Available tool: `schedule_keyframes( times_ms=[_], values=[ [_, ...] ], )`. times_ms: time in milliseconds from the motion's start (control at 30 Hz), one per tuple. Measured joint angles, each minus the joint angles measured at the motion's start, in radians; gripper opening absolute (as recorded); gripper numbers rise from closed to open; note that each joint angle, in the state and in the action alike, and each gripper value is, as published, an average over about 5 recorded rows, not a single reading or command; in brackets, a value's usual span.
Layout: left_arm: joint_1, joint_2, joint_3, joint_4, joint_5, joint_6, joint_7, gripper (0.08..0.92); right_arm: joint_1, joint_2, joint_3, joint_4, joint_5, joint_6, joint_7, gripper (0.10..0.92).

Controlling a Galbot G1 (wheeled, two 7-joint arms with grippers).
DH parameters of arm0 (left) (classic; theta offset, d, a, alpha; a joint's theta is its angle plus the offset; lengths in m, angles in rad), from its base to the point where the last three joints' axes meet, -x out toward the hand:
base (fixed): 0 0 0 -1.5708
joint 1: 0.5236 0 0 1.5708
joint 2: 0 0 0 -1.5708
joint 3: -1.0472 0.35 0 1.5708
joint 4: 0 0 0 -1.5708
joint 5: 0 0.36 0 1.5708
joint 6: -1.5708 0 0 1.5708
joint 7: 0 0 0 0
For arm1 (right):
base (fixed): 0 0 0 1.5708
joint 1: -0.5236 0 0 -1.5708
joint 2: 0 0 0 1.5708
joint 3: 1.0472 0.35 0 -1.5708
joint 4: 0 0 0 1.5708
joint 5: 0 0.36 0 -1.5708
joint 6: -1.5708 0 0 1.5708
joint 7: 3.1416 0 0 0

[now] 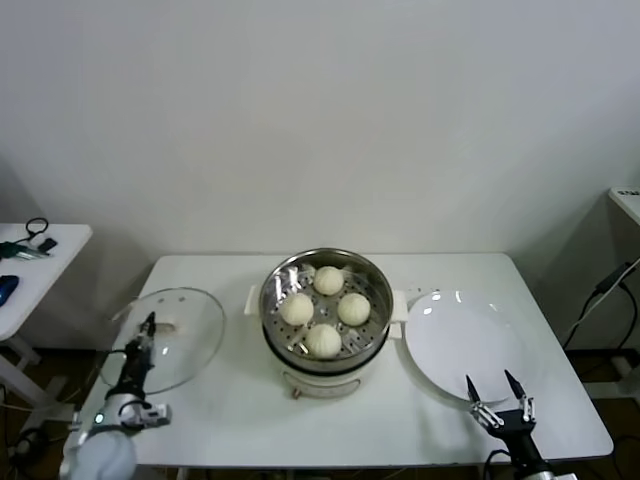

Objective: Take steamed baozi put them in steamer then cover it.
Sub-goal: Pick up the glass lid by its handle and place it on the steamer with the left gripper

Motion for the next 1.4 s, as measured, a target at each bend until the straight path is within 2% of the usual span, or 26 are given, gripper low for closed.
schedule_keyframes(
  times_ms=[267, 567, 767, 1000, 1400],
  values=[
    [-0.009, 0.075, 0.027, -0.232, -0.110, 0.179, 0.137, 0.140, 0.008, 0.008, -0.004, -0.012, -0.030, 0.002, 0.018, 0.823],
    [-0.056, 0.067, 0.192, -0.393, -0.058, 0.334, 0.213, 0.140, 0.023, 0.009, -0.010, -0.025, -0.041, 0.023, 0.022, 0.823],
    [-0.139, 0.006, 0.353, -0.410, 0.013, 0.426, 0.257, 0.140, 0.029, 0.009, -0.017, -0.027, -0.048, 0.022, 0.022, 0.823],
    [-0.241, -0.106, 0.531, -0.369, 0.103, 0.513, 0.309, 0.140, 0.031, 0.001, -0.015, -0.029, -0.050, 0.021, 0.022, 0.823],
    [-0.314, -0.282, 0.723, -0.277, 0.286, 0.545, 0.354, 0.140, 0.041, -0.003, -0.010, -0.037, -0.044, 0.029, 0.022, 0.823]
  ],
)
